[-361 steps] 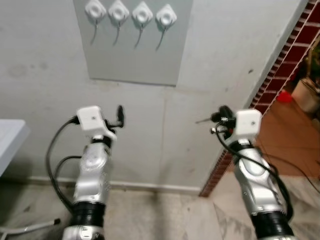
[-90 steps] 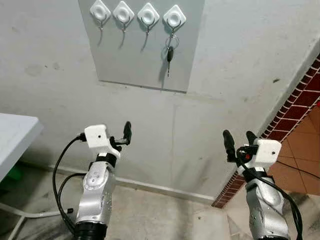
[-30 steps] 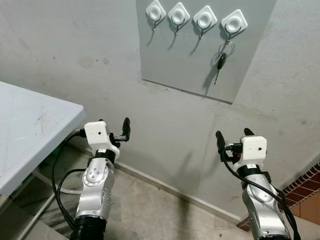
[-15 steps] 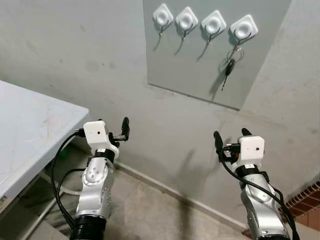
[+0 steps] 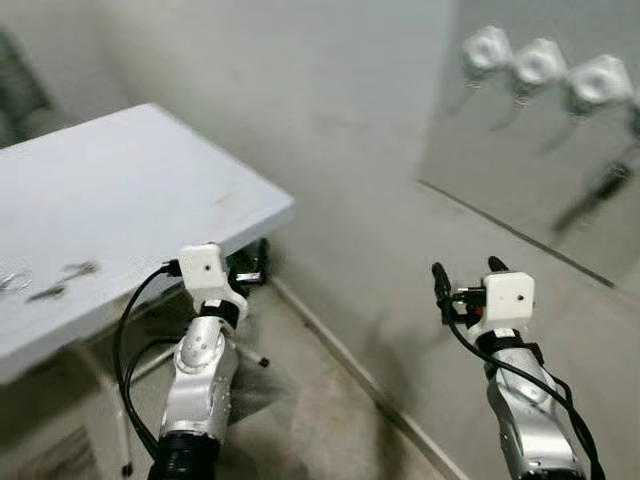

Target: Hang keys on a hook

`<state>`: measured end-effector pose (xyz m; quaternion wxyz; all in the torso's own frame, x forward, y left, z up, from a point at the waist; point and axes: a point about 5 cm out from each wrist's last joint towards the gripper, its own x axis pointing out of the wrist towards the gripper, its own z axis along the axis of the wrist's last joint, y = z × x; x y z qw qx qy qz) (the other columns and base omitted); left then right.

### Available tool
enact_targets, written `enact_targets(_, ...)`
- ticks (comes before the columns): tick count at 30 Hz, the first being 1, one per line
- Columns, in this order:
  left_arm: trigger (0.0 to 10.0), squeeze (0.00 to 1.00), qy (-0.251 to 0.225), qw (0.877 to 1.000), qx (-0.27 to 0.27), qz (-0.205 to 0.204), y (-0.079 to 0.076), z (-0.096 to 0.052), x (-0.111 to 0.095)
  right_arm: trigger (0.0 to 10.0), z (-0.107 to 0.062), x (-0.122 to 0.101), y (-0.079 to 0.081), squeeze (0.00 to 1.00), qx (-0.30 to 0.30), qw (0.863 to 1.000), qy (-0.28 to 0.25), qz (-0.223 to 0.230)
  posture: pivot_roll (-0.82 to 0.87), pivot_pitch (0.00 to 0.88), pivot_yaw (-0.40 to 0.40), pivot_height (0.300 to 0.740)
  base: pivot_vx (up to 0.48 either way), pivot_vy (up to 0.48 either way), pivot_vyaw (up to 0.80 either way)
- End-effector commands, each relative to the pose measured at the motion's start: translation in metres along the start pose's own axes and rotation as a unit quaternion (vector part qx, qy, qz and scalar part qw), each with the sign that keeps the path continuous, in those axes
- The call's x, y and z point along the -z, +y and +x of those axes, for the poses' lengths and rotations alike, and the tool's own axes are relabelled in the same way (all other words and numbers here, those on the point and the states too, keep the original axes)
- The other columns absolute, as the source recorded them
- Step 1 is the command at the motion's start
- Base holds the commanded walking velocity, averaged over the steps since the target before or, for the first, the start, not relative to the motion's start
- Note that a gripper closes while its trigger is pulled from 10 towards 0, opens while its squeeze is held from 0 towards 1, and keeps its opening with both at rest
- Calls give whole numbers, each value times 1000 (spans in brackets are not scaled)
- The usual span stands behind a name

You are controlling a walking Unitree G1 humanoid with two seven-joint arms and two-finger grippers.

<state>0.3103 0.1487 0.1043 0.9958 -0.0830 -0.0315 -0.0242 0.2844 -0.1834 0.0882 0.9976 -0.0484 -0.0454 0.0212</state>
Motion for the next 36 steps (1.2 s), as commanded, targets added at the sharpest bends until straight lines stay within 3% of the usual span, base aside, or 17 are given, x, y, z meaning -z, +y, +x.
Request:
enact_targets(1, 10000, 0, 1, 1000, -3, 0, 1, 2, -2, 10000, 0, -1, 2, 0, -5, 1000, -1, 3, -14, 0, -11, 740, 0, 0, 781)
enact_targets(36, 10000, 0, -12, 1000, 14, -3, -5, 3, -7, 10000, 1, -5, 1, 0, -15, 1000, -9, 0, -20, 0, -15, 740, 0, 0, 781)
